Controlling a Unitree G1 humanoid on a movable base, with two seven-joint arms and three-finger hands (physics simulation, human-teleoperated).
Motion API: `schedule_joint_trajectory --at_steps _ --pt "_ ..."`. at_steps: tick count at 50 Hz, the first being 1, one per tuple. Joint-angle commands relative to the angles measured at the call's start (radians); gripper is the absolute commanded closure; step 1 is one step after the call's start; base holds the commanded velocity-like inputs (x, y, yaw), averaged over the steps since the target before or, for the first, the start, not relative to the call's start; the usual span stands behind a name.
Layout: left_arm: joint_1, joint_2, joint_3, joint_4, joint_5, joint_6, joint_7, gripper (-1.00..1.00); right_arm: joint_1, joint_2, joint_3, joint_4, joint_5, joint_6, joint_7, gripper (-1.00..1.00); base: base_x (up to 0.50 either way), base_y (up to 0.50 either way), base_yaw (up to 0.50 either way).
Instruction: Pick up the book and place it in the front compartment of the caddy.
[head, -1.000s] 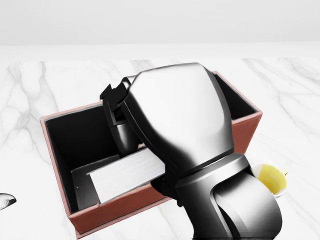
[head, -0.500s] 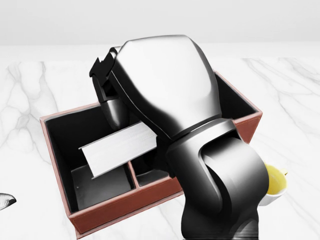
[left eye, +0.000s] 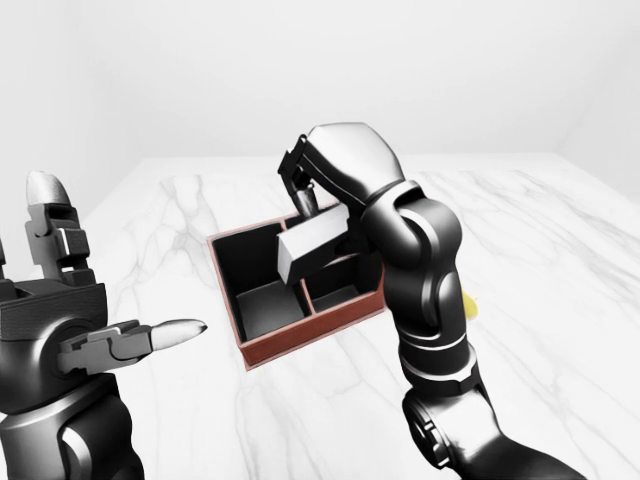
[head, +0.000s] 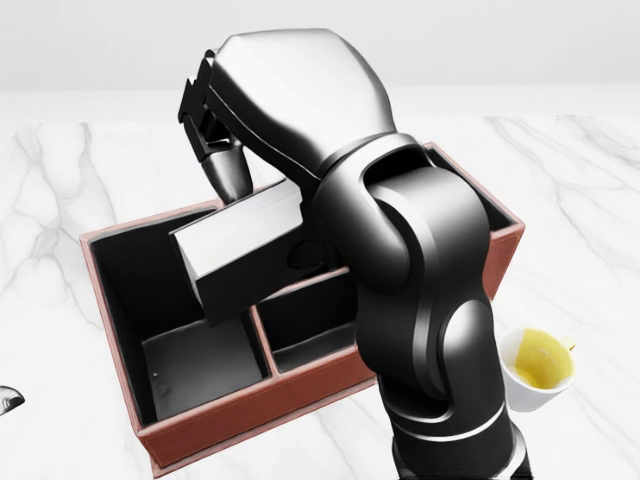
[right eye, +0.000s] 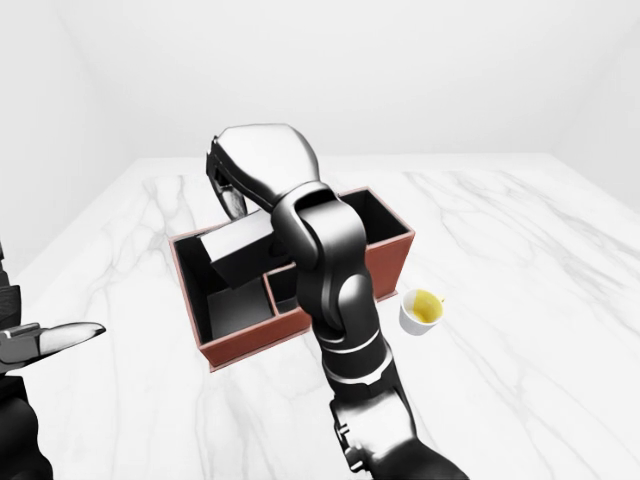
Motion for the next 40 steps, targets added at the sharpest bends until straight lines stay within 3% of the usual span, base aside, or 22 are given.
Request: schedule_joint_trajectory --at_steps 1,5,6,11,32,34,40 --pt "-0.013 -0.008 -0.052 0.084 0.087 0.000 0.014 -1.00 -0.103 -0.046 -0.025 0.159 0.083 0.000 0.000 1.00 0.00 0.00 0.00" --pt "-0.013 -0.008 -0.052 0.084 0.087 0.000 0.014 -1.00 -0.104 -0.051 -0.020 0.159 0.087 0.000 0.000 1.00 0.00 0.00 0.00" --pt "-0.013 -0.008 -0.050 0.083 0.085 0.000 0.013 -1.00 -0.160 -0.072 -0.059 0.241 0.122 0.000 0.000 1.00 0.00 0.00 0.00" --pt "-0.014 -0.008 -0.050 0.084 0.085 0.000 0.014 -1.00 -0.221 -0.123 -0.071 0.334 0.193 0.000 0.000 1.00 0.00 0.00 0.00" --pt "-0.011 -0.010 -0.054 0.084 0.089 0.000 0.012 -1.00 -0.284 -0.181 -0.080 0.449 0.287 0.000 0.000 1.00 0.00 0.00 0.00" --pt "-0.012 -0.011 -0.058 0.086 0.092 0.000 0.013 -1.00 -0.333 -0.206 -0.118 0.597 0.342 0.000 -0.052 1.00 0.00 0.00 0.00" --pt "-0.012 -0.011 -0.059 0.087 0.094 0.000 0.012 -1.00 -0.353 -0.223 -0.112 0.637 0.378 0.000 -0.088 1.00 0.00 0.00 0.00"
